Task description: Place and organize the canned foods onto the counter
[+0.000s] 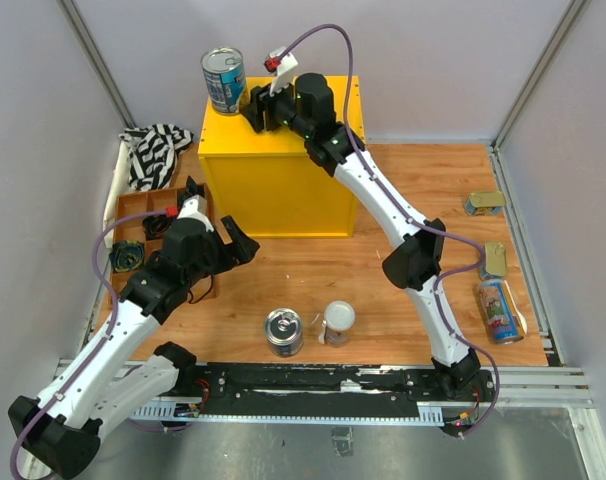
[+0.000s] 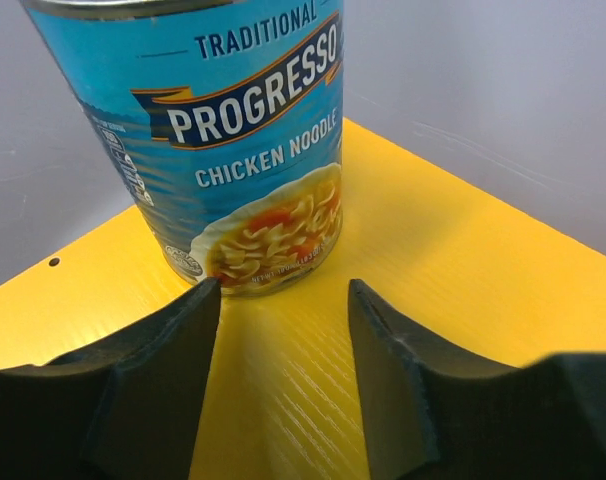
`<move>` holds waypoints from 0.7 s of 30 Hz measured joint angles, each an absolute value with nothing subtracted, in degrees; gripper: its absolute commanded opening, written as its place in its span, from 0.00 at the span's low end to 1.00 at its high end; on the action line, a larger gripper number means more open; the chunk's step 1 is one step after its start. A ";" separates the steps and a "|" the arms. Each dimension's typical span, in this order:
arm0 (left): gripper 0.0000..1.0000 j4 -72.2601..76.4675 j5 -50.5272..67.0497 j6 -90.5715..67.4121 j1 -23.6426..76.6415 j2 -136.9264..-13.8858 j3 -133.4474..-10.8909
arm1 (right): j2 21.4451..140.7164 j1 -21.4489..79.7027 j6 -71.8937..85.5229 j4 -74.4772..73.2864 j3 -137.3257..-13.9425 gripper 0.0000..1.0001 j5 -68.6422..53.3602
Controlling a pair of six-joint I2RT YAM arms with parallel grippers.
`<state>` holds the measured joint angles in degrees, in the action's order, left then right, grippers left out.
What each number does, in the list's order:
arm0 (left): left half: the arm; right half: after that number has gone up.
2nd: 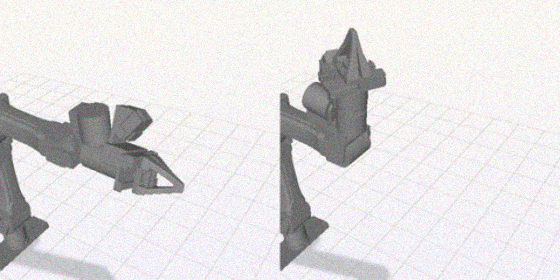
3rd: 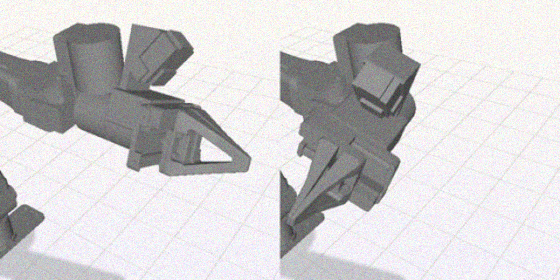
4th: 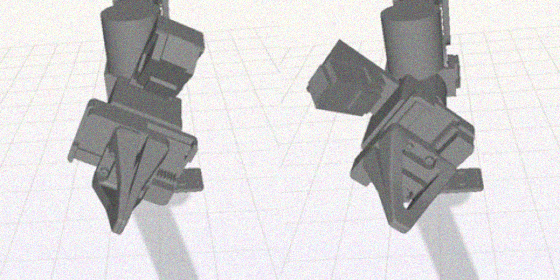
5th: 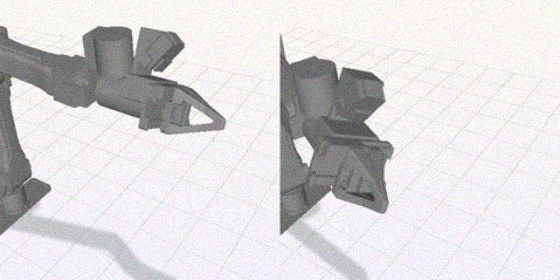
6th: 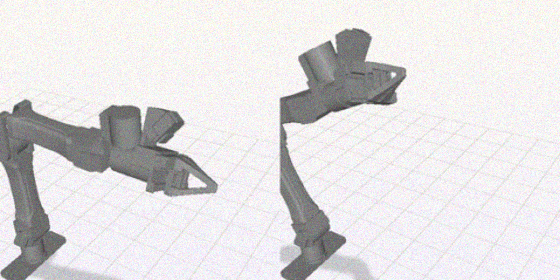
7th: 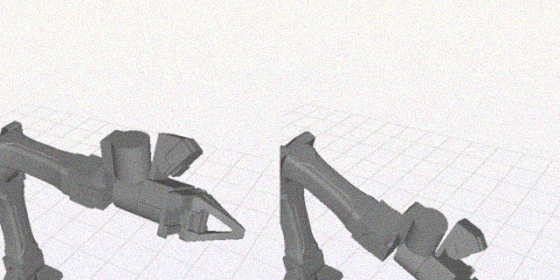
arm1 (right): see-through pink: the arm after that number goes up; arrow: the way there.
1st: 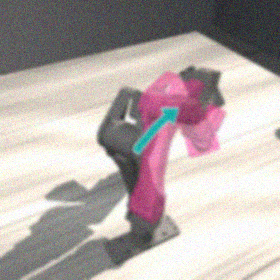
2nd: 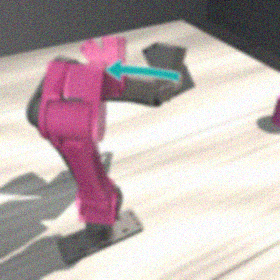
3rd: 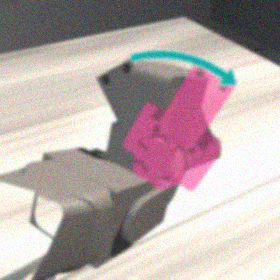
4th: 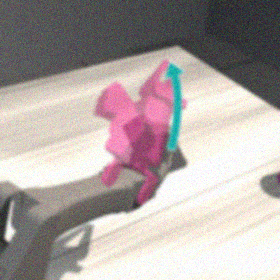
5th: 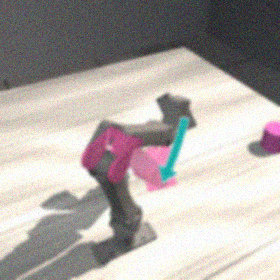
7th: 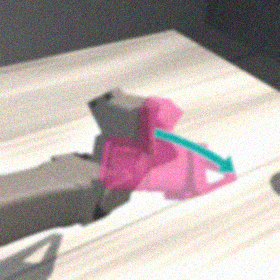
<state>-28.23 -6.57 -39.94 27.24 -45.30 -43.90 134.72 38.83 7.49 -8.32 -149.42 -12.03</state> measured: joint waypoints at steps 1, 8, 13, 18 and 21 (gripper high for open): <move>0.89 -28.34 -6.24 -39.94 27.40 -45.28 -43.90 | 134.54 38.83 7.46 -8.10 -149.21 0.59 -11.90; 0.88 -30.00 -3.05 -40.23 30.44 -44.91 -44.03 | 124.62 40.27 6.17 -10.02 -138.56 0.67 -9.26; 0.89 -32.34 -2.90 -41.12 33.89 -44.84 -44.27 | 109.54 44.49 4.16 -13.04 -126.37 0.69 -5.67; 0.90 -34.96 -5.41 -43.88 34.59 -42.17 -44.23 | 93.23 51.96 2.61 -14.61 -110.06 0.74 -1.52; 0.90 -35.70 -7.88 -45.82 34.59 -38.85 -43.68 | 87.20 57.28 2.26 -16.12 -101.51 0.81 1.67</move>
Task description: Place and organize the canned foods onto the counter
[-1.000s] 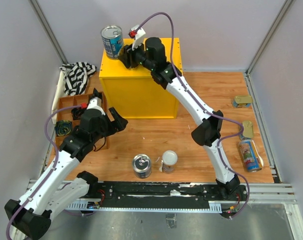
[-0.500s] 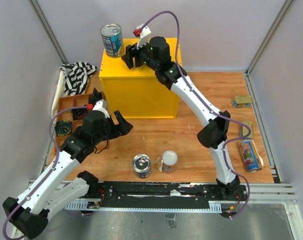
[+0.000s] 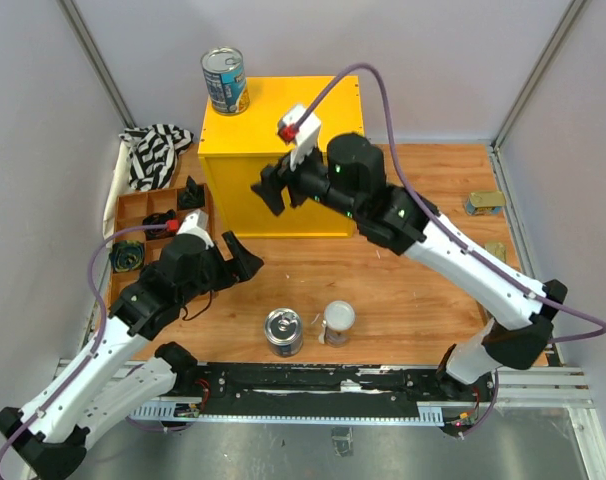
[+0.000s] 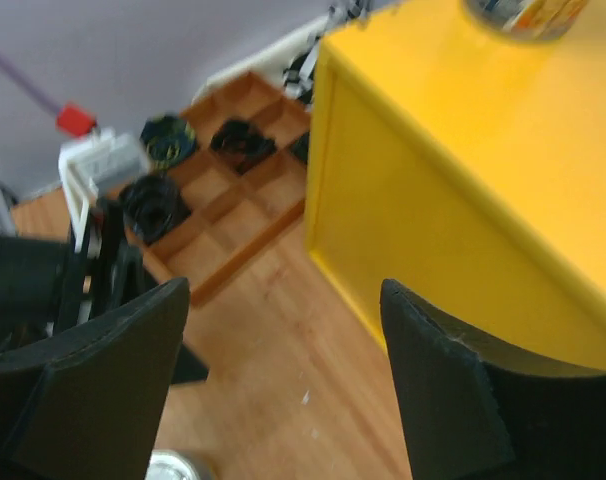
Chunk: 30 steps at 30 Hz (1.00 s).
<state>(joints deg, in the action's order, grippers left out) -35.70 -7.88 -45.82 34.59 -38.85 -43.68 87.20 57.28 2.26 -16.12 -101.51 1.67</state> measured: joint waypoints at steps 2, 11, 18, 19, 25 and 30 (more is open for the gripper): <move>0.91 -35.99 -9.10 -47.07 34.61 -37.12 -42.87 | 84.86 60.71 2.07 -18.04 -96.57 0.82 3.46; 0.91 -36.47 -11.73 -51.94 34.63 -33.95 -38.15 | 79.13 71.46 4.51 -24.01 -81.45 0.90 8.73; 0.91 -35.66 -12.16 -54.89 34.63 -30.94 -35.92 | 76.71 78.48 8.84 -24.67 -74.06 0.92 11.00; 0.91 -35.64 -12.16 -55.18 34.63 -30.96 -35.83 | 76.73 79.20 9.30 -24.73 -73.34 0.93 11.07; 0.91 -34.50 -12.16 -56.01 34.63 -30.57 -35.62 | 77.73 80.79 12.16 -25.28 -70.32 0.99 11.03; 0.91 -33.19 -12.21 -56.64 34.63 -29.56 -35.29 | 80.03 80.77 13.30 -25.89 -69.45 0.98 10.02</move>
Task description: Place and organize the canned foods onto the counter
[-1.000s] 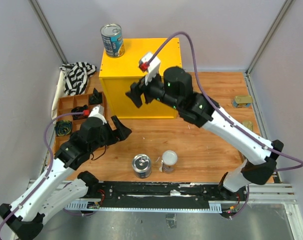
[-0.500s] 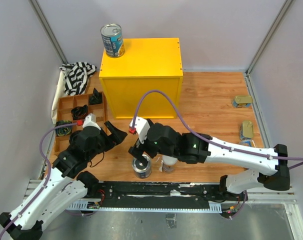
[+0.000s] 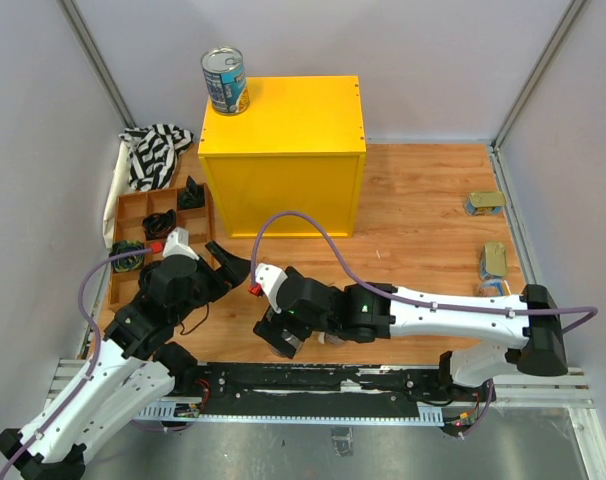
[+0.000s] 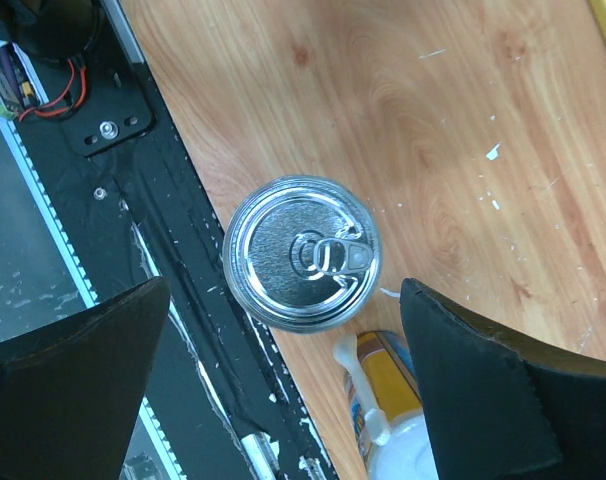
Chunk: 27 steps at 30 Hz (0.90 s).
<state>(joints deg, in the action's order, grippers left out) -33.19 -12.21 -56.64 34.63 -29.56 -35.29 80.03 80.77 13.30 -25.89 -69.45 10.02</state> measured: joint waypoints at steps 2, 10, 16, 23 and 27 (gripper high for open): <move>0.91 -33.04 -12.34 -57.04 34.63 -28.86 -34.79 | 80.93 80.79 13.45 -25.96 -69.32 0.98 9.43; 0.92 -33.08 -13.30 -58.15 34.63 -26.85 -34.15 | 83.48 80.77 13.54 -26.02 -68.27 0.98 8.01; 0.92 -33.12 -13.50 -58.59 34.63 -25.85 -34.15 | 84.95 80.68 14.72 -26.04 -67.40 0.98 7.97; 0.92 -33.19 -13.56 -59.02 34.63 -25.08 -34.02 | 86.19 79.68 16.14 -26.02 -66.52 0.98 7.90; 0.92 -33.26 -13.72 -59.07 34.63 -24.95 -33.78 | 87.02 78.98 16.56 -26.02 -66.15 0.98 7.77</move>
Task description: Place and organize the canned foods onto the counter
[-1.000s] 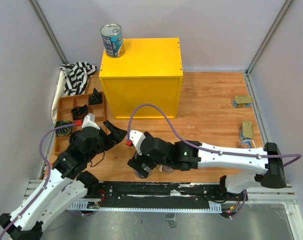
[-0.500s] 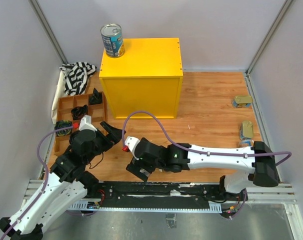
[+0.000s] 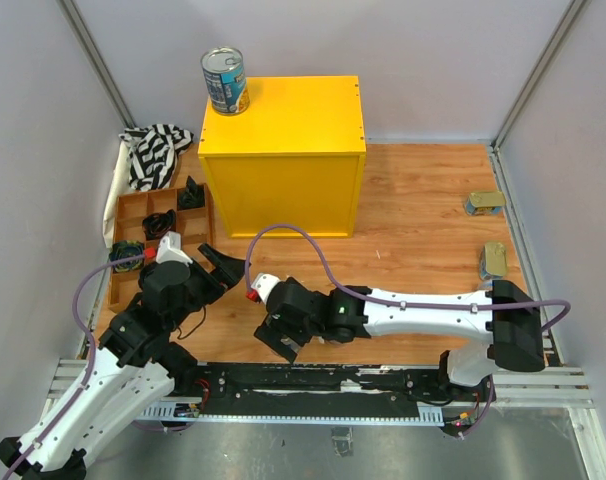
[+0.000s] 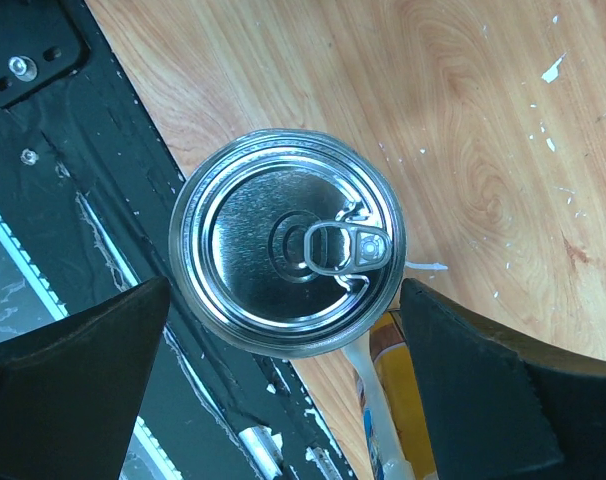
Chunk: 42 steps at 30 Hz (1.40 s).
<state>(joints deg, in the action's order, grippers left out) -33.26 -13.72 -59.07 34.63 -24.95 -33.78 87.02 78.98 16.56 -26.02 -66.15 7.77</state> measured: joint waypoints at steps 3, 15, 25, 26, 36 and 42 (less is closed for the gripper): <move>0.92 -33.32 -13.80 -59.16 34.63 -24.95 -33.63 | 87.88 78.65 16.71 -26.00 -65.84 0.98 7.46; 0.92 -33.41 -13.87 -59.88 34.63 -23.42 -31.99 | 89.30 77.41 16.88 -21.98 -62.83 0.99 5.10; 0.92 -33.56 -13.87 -60.53 34.63 -21.98 -31.38 | 89.58 77.34 15.90 -13.47 -58.54 0.52 4.23; 0.92 -33.58 -13.87 -60.55 34.63 -21.80 -31.35 | 89.58 77.34 15.55 -12.62 -58.24 0.46 4.19; 0.91 -34.44 -14.61 -61.52 34.63 -19.11 -31.14 | 88.09 77.34 14.74 -7.55 -55.22 0.21 4.21; 0.91 -35.46 -16.03 -62.72 34.63 -16.73 -31.05 | 86.74 77.34 14.57 -10.26 -55.16 0.18 4.25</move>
<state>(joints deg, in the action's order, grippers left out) -35.46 -16.03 -62.72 34.63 -16.73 -31.05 86.74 77.34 14.57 -10.26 -55.16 4.25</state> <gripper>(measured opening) 0.915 0.842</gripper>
